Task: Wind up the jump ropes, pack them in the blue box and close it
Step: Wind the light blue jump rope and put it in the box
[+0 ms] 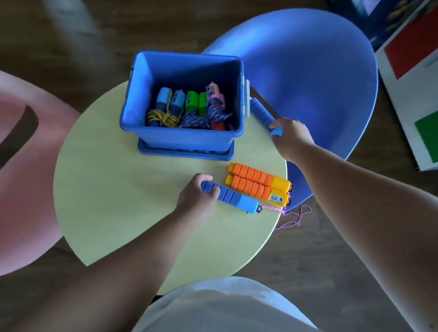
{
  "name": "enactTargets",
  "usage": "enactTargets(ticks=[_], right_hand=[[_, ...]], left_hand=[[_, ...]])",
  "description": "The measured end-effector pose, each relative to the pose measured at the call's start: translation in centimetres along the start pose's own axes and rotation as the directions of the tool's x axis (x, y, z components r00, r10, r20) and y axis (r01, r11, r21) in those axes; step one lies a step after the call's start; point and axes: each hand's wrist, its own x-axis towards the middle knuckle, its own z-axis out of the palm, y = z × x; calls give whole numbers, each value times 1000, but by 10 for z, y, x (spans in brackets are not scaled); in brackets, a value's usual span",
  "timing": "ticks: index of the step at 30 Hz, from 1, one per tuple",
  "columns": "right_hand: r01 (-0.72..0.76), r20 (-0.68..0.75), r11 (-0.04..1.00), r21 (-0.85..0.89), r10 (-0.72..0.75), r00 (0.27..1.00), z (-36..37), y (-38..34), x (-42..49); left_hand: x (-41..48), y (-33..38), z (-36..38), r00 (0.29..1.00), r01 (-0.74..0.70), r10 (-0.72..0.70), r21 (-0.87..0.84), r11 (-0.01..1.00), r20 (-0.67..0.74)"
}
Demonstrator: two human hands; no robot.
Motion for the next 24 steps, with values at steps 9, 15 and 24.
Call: enactTargets(ticks=[9, 15, 24], right_hand=[[-69, -80, 982, 175, 84, 993, -11, 34, -10], [-117, -230, 924, 365, 211, 950, -44, 87, -70], [1, -315, 705, 709, 316, 895, -56, 102, -200]], left_hand=[[-14, 1, 9, 991, -126, 126, -3, 992, 43], [-48, 23, 16, 922, -378, 380, -41, 925, 70], [-74, 85, 49, 775, -592, 612, -158, 790, 156]])
